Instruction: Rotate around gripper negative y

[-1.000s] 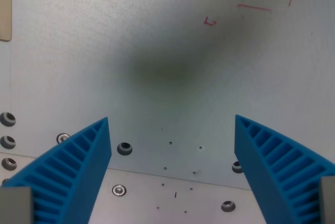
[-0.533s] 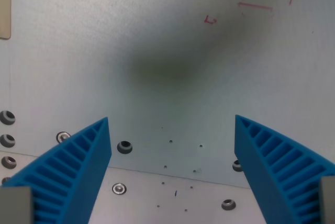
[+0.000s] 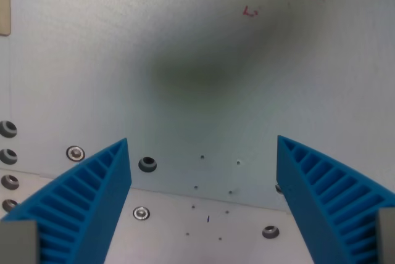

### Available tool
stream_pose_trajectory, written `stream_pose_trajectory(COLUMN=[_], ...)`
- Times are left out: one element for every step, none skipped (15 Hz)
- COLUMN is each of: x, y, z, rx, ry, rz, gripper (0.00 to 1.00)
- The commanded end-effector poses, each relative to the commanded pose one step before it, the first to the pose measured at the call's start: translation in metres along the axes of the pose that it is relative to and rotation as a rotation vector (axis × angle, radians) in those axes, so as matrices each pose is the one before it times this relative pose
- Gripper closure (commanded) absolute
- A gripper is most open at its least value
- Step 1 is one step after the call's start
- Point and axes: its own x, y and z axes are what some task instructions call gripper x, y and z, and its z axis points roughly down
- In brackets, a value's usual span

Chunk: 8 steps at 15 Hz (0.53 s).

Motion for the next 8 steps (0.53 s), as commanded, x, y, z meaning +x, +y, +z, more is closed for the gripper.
stream_pose_trajectory(x=[0.00540,0.00000,0.00000,0.00000,0.00000,0.00000,0.00000,0.00000], y=[0.00093,0.00000,0.00000,0.00000,0.00000,0.00000,0.00000,0.00000], z=[-0.00514,0.00000,0.00000,0.00000,0.00000,0.00000,0.00000,0.00000], rx=[-0.00550,0.00000,0.00000,0.00000,0.00000,0.00000,0.00000,0.00000], ry=[-0.1494,-0.0117,-0.0117,-0.0117,-0.0117,-0.0117,-0.0117,-0.0117], rz=[0.0011,0.0000,0.0000,0.0000,0.0000,0.0000,0.0000,0.0000], gripper=[0.00,0.00,0.00,0.00,0.00,0.00,0.00,0.00])
